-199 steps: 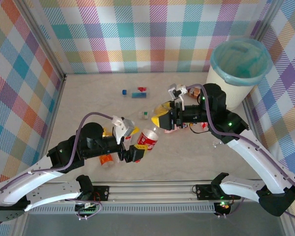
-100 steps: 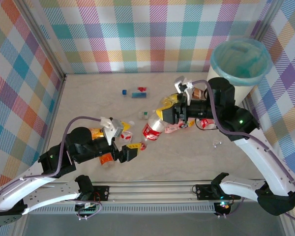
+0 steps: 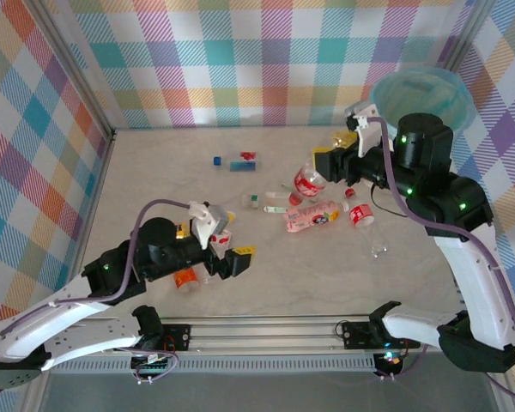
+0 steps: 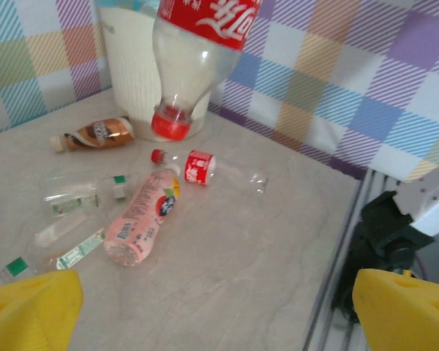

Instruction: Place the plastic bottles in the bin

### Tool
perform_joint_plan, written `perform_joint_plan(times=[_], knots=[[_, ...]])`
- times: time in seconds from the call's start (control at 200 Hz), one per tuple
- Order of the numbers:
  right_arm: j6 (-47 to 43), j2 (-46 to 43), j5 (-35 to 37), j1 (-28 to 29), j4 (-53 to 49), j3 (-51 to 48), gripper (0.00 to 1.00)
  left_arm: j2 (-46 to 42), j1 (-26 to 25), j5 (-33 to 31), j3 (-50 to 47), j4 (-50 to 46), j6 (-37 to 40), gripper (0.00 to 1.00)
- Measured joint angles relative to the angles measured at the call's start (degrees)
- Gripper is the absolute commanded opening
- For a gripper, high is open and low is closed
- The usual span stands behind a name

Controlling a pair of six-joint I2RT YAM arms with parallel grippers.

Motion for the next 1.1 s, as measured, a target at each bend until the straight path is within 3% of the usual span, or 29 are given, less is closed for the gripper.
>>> perform_joint_plan(times=[0.28, 0.49, 0.875, 1.1], knots=[[-8.2, 5.5, 13.7, -9.0, -0.4, 6.7, 0.44, 15.8, 0.1, -9.2, 9.7, 2.1, 0.6, 0.96], [-10.6, 11.6, 19.2, -18.6, 3.8, 11.2, 0.47, 27.7, 0.4, -11.2, 19.9, 2.8, -3.3, 0.96], [-9.0, 22.0, 19.4, -27.5, 9.5, 21.7, 0.45, 44.0, 1.5, -1.9, 29.4, 5.6, -10.8, 0.95], [-8.2, 28.1, 19.1, -28.8, 9.0, 25.7, 0.54, 57.5, 4.2, 4.5, 47.1, 7.1, -11.0, 0.95]])
